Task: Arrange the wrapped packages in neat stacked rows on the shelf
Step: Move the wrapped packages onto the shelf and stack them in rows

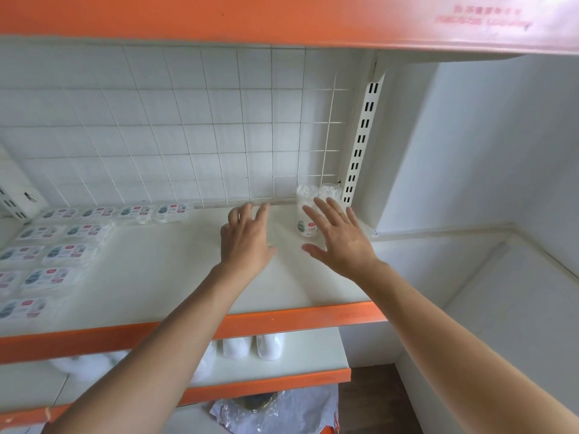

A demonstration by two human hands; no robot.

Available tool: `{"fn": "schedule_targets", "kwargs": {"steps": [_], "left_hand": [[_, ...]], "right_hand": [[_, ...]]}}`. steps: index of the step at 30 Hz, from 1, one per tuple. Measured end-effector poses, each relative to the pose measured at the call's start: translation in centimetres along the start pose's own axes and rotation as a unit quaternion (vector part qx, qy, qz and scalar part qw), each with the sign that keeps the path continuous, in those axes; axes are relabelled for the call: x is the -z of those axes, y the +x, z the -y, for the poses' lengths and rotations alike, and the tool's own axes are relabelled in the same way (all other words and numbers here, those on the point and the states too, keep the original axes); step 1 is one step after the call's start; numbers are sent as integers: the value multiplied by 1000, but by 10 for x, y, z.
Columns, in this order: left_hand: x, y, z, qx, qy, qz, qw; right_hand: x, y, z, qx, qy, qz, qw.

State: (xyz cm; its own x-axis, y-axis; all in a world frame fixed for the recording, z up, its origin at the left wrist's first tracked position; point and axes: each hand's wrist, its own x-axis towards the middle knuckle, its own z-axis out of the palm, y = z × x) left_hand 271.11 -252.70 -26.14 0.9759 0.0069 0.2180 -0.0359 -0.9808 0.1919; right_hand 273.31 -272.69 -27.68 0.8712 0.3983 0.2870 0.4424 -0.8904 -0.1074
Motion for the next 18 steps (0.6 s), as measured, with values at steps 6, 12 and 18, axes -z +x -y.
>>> {"fn": "schedule_targets", "kwargs": {"steps": [6, 12, 18], "left_hand": [[-2, 0, 34, 43, -217, 53, 974], [6, 0, 29, 84, -420, -3, 904], [21, 8, 12, 99, -522, -9, 847]], "right_hand": [[-7, 11, 27, 50, 24, 5, 998], [-9, 16, 38, 71, 139, -59, 986], [6, 17, 40, -13, 297, -41, 954]]}}
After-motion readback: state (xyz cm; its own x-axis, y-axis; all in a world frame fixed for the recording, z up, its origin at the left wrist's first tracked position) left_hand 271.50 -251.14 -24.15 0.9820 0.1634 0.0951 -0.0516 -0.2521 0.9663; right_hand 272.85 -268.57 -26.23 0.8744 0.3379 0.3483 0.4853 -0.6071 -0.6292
